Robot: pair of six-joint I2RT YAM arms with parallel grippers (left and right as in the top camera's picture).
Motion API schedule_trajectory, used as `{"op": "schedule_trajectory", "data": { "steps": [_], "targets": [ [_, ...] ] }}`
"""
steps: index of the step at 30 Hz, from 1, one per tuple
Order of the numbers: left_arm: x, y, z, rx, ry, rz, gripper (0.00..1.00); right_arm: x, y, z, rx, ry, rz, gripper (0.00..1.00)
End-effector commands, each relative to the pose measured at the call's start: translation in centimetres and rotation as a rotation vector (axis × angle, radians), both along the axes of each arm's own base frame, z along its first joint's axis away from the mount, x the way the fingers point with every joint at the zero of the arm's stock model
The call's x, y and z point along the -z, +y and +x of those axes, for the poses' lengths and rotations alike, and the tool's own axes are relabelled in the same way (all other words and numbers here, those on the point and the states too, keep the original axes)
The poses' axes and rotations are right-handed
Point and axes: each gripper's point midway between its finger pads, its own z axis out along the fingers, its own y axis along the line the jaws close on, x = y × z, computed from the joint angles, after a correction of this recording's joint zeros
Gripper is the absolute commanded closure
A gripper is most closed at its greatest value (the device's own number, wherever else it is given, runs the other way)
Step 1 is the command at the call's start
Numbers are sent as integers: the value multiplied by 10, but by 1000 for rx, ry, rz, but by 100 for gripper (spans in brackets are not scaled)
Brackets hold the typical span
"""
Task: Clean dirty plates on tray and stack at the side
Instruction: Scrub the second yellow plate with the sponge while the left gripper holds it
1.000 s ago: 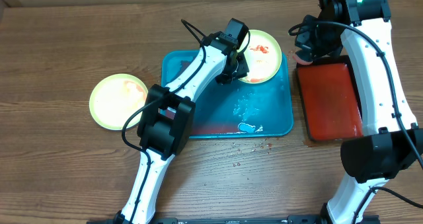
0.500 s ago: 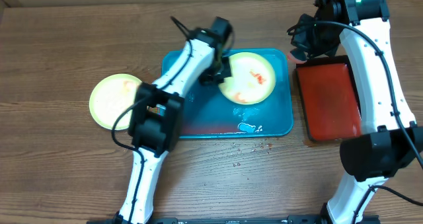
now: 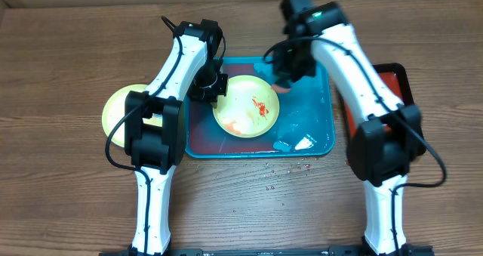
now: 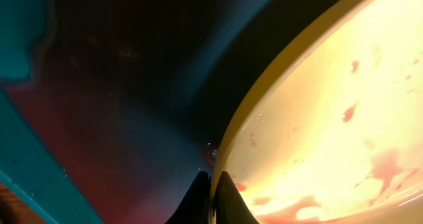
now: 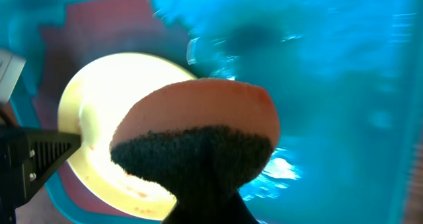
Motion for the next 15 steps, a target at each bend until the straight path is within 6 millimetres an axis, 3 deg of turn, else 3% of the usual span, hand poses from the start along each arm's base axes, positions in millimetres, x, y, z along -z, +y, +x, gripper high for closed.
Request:
{"op": "schedule_trajectory", "data": {
  "steps": [1, 6, 15],
  "targets": [
    [-10, -1, -2, 57, -20, -10, 96, 22, 14, -2, -33, 29, -6, 96],
    [-10, 2, 1, 50, -26, -11, 96, 54, 20, -13, -54, 110, -40, 96],
    [-10, 8, 7, 20, -41, -14, 96, 93, 16, -28, -53, 187, -72, 96]
  ]
}}
